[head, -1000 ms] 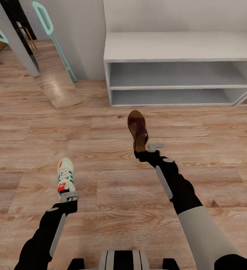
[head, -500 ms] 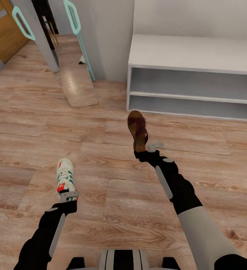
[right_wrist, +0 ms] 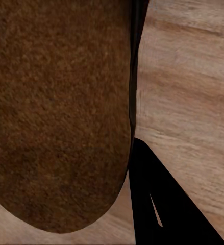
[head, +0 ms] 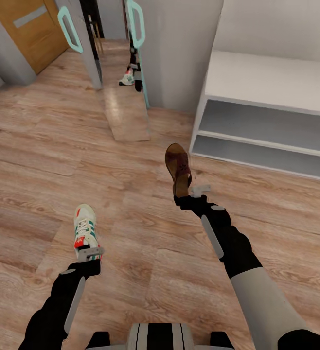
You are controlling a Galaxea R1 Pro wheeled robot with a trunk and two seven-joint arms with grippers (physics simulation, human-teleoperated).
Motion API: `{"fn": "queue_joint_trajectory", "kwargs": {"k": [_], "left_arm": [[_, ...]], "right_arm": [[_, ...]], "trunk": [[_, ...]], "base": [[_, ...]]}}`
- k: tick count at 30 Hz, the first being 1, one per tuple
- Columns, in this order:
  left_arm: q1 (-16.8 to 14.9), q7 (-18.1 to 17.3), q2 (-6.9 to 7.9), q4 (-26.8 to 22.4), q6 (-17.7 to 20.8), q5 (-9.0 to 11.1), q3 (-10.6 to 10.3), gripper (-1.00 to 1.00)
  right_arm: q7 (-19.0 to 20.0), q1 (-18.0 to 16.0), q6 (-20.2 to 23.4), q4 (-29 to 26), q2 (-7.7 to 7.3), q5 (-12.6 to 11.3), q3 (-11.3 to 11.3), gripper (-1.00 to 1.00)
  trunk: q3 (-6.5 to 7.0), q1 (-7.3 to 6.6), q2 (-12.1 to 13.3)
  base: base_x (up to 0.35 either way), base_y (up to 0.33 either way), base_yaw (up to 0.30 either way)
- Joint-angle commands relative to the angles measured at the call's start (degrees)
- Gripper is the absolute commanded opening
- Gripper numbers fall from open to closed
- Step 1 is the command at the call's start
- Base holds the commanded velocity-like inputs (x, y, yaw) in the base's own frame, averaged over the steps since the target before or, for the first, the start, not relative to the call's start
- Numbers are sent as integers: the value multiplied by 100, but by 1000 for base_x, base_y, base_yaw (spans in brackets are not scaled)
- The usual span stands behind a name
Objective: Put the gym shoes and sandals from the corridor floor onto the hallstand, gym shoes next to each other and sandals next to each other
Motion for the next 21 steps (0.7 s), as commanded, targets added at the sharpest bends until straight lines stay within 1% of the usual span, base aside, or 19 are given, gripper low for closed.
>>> {"fn": "queue_joint_trajectory", "kwargs": {"k": [1, 11, 21], "left_arm": [[-1, -17, 4, 0, 3, -28, 2, -100], [1, -15, 18, 0, 2, -28, 30, -100], [-1, -15, 18, 6, 2, -19, 54, -100]], "right_arm": [[-20, 0, 1, -1, 1, -27, 1, -100], [-19, 0, -1, 7, 1, -27, 1, -100], [-23, 0, -1, 8, 1, -27, 1, -100]], "trunk": [[-4, 0, 0], [-43, 0, 0], [-84, 0, 0]], "base": [[323, 143, 276], [322, 147, 276], [263, 227, 276]]}}
